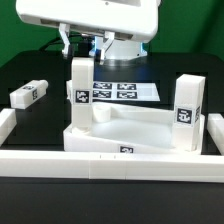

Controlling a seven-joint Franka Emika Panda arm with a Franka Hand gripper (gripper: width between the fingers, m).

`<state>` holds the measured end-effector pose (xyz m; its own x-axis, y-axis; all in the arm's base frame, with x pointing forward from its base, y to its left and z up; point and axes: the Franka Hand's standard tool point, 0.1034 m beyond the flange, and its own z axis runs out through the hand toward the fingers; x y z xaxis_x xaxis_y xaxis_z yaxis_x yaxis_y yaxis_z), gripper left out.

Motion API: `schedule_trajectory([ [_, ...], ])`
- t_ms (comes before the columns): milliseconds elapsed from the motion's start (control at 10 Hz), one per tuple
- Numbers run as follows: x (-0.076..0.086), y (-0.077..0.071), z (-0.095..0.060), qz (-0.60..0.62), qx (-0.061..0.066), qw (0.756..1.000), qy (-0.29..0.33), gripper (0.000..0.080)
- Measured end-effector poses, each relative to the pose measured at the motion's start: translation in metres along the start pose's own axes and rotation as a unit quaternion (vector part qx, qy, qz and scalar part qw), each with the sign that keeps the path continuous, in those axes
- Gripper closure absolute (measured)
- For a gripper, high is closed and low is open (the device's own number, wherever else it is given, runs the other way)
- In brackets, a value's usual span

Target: Assemble desk

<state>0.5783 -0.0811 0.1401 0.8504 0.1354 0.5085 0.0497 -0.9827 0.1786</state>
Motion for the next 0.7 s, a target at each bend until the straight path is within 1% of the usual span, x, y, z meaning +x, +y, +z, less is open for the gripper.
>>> schedule_trajectory([
  [100,-0.0001,0.0,0.0001,0.0,0.0,1.0,0.0,0.0514],
  [200,-0.0002,0.0,0.0001,0.0,0.0,1.0,0.0,0.0345],
  [300,-0.0002,0.0,0.0001,0.0,0.0,1.0,0.0,0.0199],
  [400,-0.0002,0.0,0.0001,0.0,0.0,1.0,0.0,0.0165],
  [600,0.0037,0.0029,-0.0051,0.003,0.002,1.0,-0.001,0.0153],
  [700,0.0068,0.0049,-0.0091,0.006,0.006,1.0,-0.006,0.0151],
])
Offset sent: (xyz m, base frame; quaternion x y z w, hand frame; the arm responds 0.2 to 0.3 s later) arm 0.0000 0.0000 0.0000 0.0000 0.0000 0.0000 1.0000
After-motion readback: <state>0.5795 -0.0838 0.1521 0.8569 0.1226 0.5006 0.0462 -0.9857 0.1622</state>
